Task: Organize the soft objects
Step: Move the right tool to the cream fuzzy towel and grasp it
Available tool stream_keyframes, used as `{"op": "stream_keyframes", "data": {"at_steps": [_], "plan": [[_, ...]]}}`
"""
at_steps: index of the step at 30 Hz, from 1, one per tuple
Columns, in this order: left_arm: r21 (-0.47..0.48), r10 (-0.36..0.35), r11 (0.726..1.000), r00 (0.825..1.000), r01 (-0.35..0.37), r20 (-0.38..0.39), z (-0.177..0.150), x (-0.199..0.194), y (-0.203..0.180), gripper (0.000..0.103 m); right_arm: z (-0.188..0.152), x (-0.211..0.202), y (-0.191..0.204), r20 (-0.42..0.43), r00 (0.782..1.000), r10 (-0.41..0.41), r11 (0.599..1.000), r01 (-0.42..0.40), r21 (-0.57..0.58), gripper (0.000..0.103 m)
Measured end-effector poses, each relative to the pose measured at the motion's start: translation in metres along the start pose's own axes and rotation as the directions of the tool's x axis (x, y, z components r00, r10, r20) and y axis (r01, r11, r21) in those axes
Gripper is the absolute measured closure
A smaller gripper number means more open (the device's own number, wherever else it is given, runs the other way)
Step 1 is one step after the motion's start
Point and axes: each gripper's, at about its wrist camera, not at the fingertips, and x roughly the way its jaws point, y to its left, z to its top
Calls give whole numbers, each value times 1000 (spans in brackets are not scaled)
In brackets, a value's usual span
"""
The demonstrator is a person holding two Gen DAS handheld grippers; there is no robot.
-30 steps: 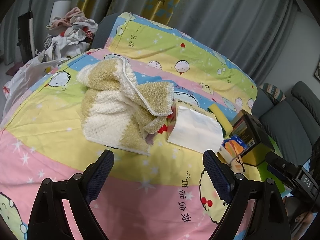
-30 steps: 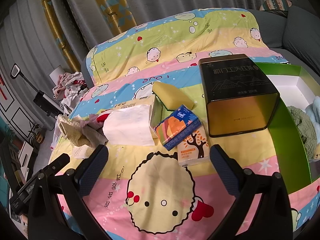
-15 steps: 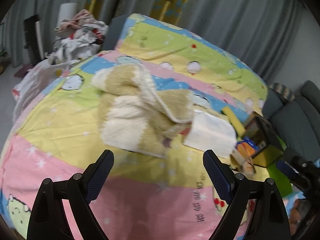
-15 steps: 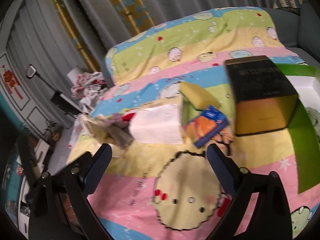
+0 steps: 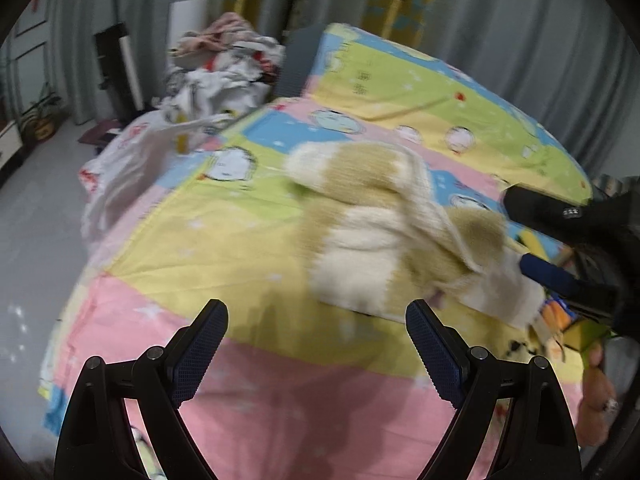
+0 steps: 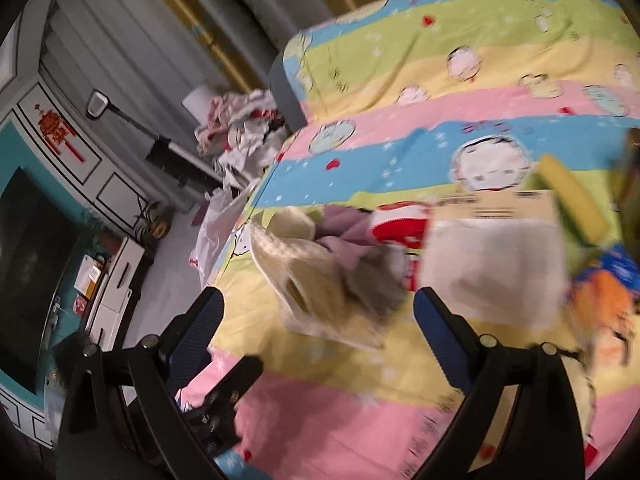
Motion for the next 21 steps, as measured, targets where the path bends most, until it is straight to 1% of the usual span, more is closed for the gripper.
{"op": "stream_keyframes", "data": {"at_steps": [1,2,3,5,7,10,11,14,18,21], "plan": [[-26,10,1000,1000,-10,13,3,-1,7,12,2,9,3,-12,1000,-9,1000,9,-11,23],[-45,12,999,1000,-11,23,4,-3,12,12,2,21,7,-31,999,-26,999,25,-29,43],[-81,8,997,999,-5,42,7,-6,20,12,2,29,8,-44,998,-43,998,41,-36,69],[-130,-4,991,998,13,63,10,-11,32,12,0,36,7,-62,996,-66,997,64,-30,95],[-148,-21,989,998,30,62,12,-13,37,12,-4,27,5,-41,998,-43,999,41,-35,95],[-175,-77,980,994,91,81,15,-19,43,12,-9,1,7,-12,1000,6,999,-6,-38,95],[-184,-86,978,992,101,89,15,-20,44,12,-11,-15,8,12,999,32,999,-31,-41,95],[-191,-103,974,990,119,94,15,-23,44,12,-14,-64,10,93,993,75,996,-70,-50,95],[-191,-158,966,983,173,94,13,-27,39,12,-22,-129,5,200,977,74,996,-65,-53,95],[-172,-206,960,974,219,89,11,-29,31,12,-32,-169,2,259,964,69,997,-55,-58,95]]}}
